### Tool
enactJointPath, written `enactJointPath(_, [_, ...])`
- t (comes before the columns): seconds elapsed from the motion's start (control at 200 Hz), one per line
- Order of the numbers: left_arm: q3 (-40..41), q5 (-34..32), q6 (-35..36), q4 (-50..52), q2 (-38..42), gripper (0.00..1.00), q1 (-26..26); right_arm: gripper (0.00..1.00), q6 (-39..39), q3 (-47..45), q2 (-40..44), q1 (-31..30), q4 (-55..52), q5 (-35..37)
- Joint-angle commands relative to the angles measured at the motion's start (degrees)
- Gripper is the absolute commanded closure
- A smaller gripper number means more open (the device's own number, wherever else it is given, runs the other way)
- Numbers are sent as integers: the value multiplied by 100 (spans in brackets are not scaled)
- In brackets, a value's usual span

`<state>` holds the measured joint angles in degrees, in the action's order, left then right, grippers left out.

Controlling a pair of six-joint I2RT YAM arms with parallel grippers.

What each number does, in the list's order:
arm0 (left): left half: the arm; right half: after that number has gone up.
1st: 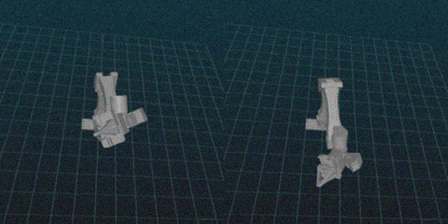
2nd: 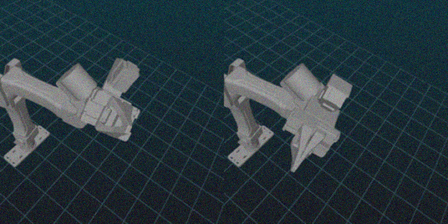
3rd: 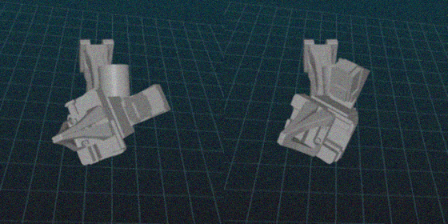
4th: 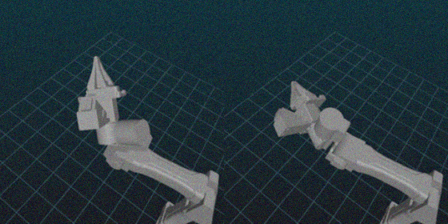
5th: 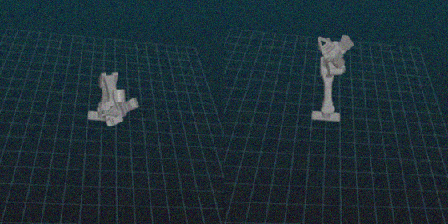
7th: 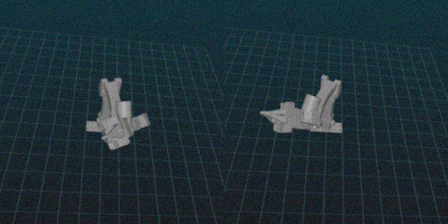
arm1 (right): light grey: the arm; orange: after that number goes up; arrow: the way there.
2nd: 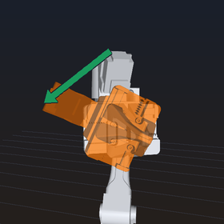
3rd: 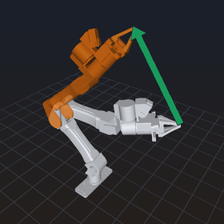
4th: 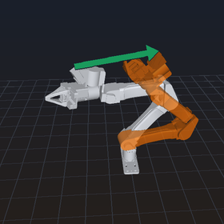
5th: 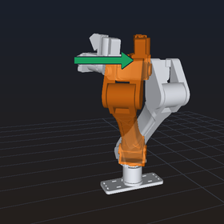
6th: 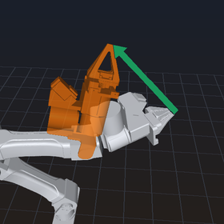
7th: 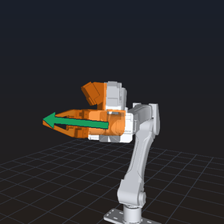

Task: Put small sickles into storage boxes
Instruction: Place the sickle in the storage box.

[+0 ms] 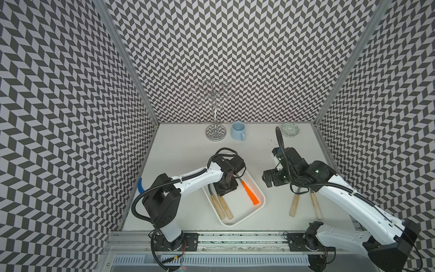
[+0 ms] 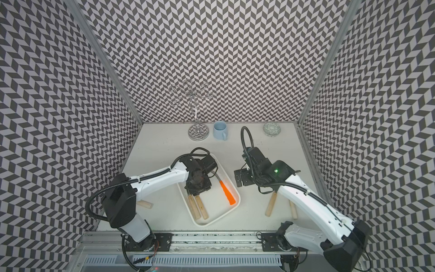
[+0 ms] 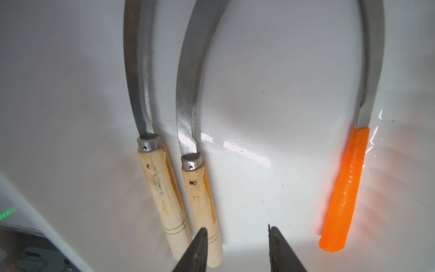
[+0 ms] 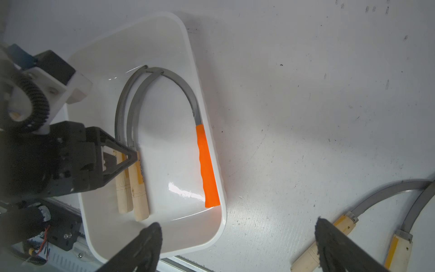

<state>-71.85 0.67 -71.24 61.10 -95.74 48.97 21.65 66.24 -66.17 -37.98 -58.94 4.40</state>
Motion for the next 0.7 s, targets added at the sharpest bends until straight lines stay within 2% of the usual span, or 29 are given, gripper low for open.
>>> enactJointPath(0.0, [-57,-172,694,211,249,52,-79,0,291,-94,-204,100,229,201])
enactJointPath(0.135, [-312,-497,1413,287,500,44,-272,0,736,-60,-471,164,70,197])
enactJointPath(0.305, [-487,-882,1910,194,899,33,-376,0,1157,-70,-833,216,-307,103])
enactJointPath(0.431, [-335,-753,2244,-139,1083,23,-380,0,1498,-281,-811,266,-294,115])
enactJointPath(0.621, [-511,-682,2988,-391,1170,2,-414,0,1717,-600,-761,563,-299,0])
enactJointPath(0.691, [-523,-502,3322,-579,1270,1,-425,0,1795,-661,-742,689,-332,21])
